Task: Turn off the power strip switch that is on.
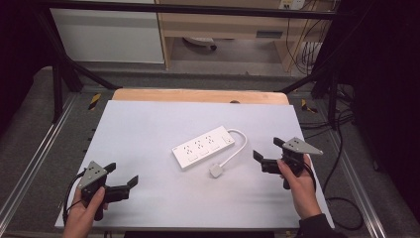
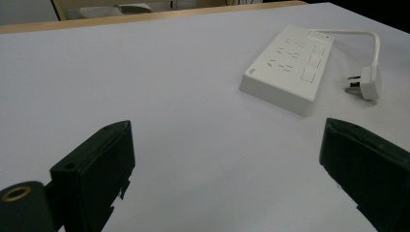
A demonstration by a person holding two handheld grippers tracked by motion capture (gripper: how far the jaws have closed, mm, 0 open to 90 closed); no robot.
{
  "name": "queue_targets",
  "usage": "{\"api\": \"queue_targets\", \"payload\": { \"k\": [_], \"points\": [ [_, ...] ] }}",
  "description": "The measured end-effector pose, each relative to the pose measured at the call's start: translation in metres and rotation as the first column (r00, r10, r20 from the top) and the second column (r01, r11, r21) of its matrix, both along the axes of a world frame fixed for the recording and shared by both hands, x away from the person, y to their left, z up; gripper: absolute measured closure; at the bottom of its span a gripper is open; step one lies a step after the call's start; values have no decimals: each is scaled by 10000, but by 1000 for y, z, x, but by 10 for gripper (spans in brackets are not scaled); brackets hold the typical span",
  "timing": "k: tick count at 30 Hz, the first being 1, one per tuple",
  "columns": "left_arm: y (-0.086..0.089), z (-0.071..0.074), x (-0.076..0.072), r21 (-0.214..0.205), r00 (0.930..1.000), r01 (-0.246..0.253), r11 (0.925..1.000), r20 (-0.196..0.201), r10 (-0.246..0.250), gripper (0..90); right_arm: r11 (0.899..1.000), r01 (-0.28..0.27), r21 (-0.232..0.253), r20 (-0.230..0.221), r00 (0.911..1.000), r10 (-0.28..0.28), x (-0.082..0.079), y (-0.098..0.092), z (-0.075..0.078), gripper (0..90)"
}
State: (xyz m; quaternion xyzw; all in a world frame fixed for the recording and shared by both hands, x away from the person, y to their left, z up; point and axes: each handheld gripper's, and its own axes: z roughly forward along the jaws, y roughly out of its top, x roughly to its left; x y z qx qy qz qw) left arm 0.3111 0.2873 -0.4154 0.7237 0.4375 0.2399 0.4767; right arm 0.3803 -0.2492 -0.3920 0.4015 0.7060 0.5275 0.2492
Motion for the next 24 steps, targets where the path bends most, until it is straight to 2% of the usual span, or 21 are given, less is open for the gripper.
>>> {"api": "queue_targets", "payload": {
  "k": [6,10,18,24],
  "points": [
    [0,0,0,-1,10000,0,10000,-7,0,53,9999,116,18,19,9999,-116,-7,-9,-11,43],
    [0,0,0,-19,10000,5,10000,-4,-5,53,9998,170,-138,-61,9998,-170,-11,-14,-21,40],
    [0,0,-1,-31,10000,31,10000,-8,-31,53,9996,283,67,-455,9986,-280,-19,-21,-38,35],
    [0,1,-1,-53,10000,45,10000,16,-45,53,9993,332,-145,-825,9960,-343,-25,-25,-49,33]
  ]
}}
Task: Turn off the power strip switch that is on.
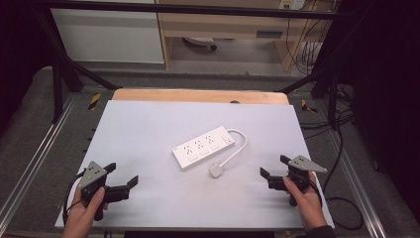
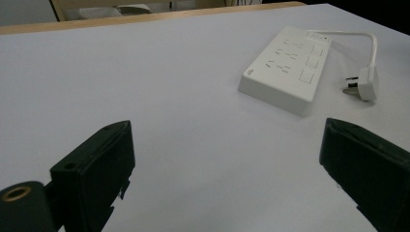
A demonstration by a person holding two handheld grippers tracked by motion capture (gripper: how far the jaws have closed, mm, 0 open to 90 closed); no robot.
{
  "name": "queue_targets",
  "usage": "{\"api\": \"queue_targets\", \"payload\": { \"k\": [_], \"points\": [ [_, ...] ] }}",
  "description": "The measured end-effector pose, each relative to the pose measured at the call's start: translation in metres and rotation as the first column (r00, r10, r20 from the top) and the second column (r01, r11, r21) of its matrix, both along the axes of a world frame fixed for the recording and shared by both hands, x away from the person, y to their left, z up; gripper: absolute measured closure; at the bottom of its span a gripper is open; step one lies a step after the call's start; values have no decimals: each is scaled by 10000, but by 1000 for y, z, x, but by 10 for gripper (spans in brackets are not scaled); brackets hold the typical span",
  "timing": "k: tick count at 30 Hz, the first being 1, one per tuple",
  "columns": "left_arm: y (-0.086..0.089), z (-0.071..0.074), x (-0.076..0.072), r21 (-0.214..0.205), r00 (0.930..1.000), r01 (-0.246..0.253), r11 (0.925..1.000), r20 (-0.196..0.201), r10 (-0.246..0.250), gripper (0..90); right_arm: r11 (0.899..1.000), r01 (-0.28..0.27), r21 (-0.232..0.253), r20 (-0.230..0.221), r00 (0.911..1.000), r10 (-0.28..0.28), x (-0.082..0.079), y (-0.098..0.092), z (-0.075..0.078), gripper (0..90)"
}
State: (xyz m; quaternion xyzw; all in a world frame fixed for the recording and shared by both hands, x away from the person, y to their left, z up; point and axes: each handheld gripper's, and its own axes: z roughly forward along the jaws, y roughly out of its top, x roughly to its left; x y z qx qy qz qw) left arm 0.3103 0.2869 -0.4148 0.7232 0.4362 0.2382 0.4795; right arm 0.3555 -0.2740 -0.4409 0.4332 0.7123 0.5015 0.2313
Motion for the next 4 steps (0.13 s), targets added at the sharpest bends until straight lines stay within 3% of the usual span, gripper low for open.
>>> {"api": "queue_targets", "payload": {
  "k": [4],
  "points": [
    [0,0,0,7,10000,33,10000,-6,-33,53,9980,497,-395,-346,9981,-511,1,-2,-4,35]
  ]
}}
